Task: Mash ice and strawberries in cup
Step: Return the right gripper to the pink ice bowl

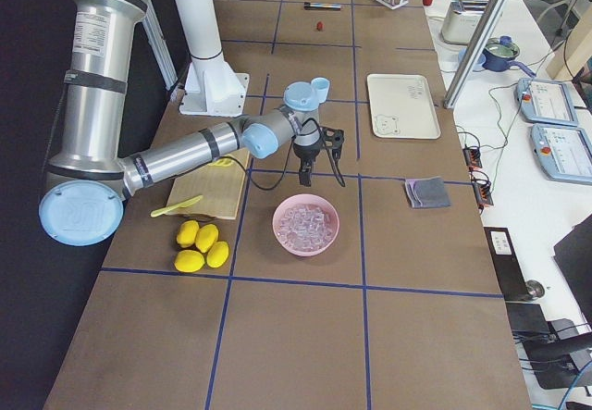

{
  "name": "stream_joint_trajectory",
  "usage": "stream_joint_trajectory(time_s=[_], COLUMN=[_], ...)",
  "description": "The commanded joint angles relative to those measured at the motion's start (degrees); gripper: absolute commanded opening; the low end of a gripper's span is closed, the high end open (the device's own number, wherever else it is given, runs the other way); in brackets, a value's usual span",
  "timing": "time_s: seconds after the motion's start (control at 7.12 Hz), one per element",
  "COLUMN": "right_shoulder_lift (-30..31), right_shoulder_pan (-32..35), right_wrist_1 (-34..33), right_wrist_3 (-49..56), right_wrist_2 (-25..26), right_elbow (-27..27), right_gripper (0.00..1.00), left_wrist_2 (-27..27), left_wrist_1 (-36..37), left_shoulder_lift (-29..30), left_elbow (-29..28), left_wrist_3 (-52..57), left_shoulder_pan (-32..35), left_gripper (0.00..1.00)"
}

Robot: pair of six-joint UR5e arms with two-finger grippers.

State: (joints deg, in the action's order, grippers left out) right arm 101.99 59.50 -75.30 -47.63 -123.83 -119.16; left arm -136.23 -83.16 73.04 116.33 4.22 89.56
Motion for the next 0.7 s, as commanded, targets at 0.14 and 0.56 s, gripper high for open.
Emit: stream_joint_trajectory(time_s=[0.14,0.56], right_shoulder_lift=[3.48,1.9], right_shoulder_pan=[1.24,0.89], right_wrist_1=[2.67,6.12], right_wrist_3=[9.35,24.44], right_wrist_2=[2.0,2.36], right_elbow=[3.83,11.12], right_gripper=[1.0,1.0], left_wrist_2=[-0.43,-2.99], left_wrist_1=[-0.25,-0.25], left_shoulder_lift=[0.0,-0.09], left_elbow=[0.21,0.3], left_wrist_3=[0.0,0.0], left_shoulder_pan=[0.0,0.0], left_gripper=[1.0,1.0])
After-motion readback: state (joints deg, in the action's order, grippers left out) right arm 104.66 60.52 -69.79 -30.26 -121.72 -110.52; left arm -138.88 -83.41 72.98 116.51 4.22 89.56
